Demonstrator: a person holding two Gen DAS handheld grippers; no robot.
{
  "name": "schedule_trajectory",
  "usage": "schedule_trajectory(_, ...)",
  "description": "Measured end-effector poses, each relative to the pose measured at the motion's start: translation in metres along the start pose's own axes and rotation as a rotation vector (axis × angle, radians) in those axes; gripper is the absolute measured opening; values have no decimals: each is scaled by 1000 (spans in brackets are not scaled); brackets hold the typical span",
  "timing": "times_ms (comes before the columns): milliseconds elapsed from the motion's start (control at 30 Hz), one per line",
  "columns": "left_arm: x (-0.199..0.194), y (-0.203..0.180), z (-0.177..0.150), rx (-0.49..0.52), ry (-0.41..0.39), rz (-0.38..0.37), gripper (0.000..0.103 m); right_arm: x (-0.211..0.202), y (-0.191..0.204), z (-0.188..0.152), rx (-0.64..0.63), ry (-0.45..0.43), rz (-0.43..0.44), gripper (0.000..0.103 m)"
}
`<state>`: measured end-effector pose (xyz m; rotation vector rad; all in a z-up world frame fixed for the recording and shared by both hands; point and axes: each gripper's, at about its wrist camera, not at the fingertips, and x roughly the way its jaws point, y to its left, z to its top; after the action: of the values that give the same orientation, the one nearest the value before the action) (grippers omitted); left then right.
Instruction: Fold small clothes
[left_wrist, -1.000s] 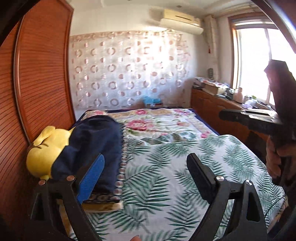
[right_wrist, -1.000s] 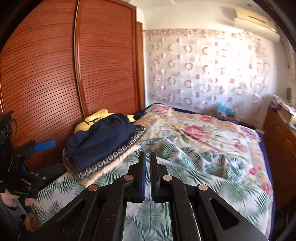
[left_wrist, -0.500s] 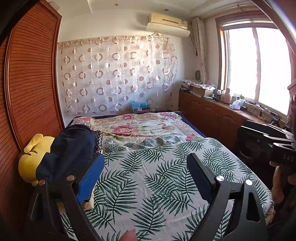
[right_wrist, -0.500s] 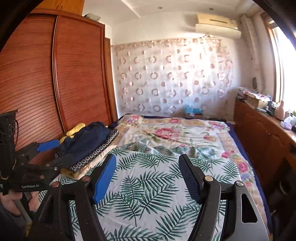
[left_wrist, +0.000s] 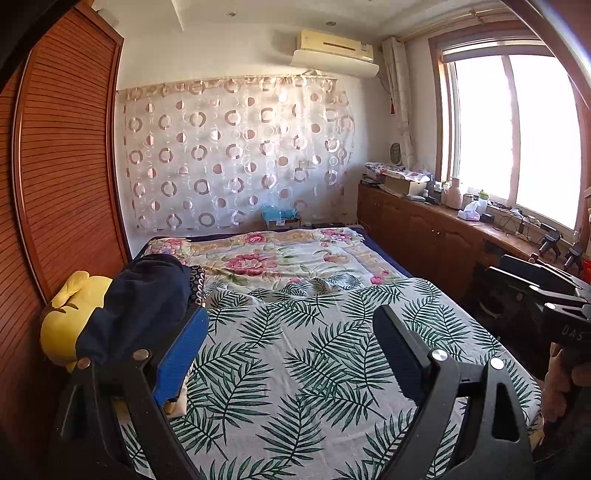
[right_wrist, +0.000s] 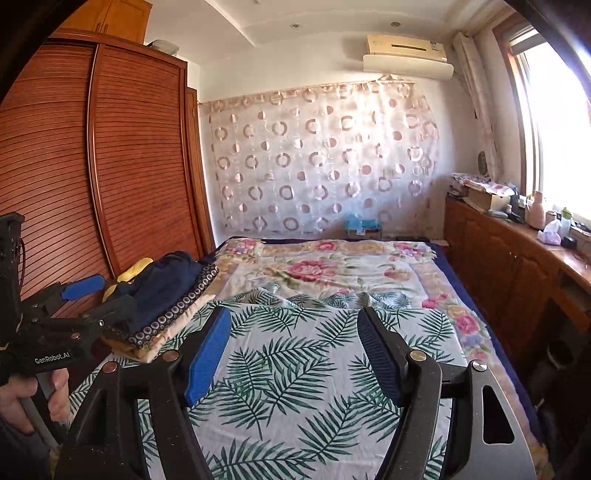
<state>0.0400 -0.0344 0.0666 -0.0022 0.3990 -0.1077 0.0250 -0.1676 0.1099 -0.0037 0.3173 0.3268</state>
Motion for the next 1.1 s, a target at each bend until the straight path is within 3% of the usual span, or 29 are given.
schedule_trajectory(1100, -8, 8, -4, -8, 1, 15, 91, 2, -21, 0, 9, 8, 4, 73)
